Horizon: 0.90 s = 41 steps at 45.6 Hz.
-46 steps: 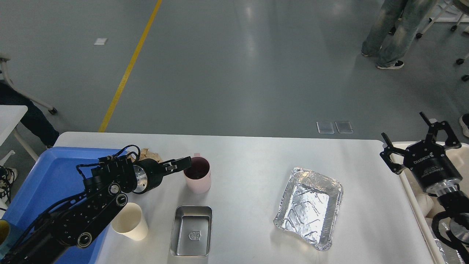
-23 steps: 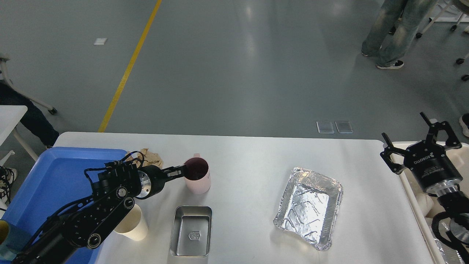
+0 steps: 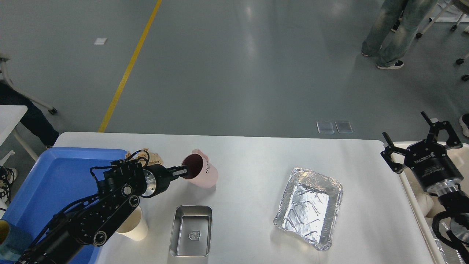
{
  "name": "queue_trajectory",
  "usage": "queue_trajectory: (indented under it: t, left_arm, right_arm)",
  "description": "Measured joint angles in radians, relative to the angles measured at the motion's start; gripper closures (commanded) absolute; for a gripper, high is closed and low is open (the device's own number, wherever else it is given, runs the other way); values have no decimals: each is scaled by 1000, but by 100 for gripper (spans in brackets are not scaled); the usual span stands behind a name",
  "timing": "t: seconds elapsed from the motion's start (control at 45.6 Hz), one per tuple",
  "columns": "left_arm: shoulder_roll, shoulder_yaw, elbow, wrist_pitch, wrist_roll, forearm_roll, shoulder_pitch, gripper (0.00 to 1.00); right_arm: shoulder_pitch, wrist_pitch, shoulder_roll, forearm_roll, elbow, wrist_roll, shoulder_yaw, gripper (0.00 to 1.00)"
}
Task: Tidy desktop
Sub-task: 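Lift the pink mug with the left gripper and carry it over the blue tray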
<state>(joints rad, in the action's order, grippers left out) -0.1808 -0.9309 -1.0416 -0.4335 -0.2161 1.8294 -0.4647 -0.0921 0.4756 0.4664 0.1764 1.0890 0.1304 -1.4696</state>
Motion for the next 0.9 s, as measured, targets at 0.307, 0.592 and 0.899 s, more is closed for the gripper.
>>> queue_trajectory:
  t: [0.307, 0.592, 0.899]
  left_arm:
    - [-16, -4, -16, -39, -5, -10, -30, 100]
    - [-144, -22, -143, -113, -28, -15, -96, 100]
    - [-412, -27, -301, -126, -32, -129, -102, 100]
  right_arm:
    - [0, 0, -1, 0, 1, 2, 0, 0]
    - [0, 0, 0, 0, 2, 2, 0, 0]
    - [0, -2, -1, 0, 2, 2, 0, 0]
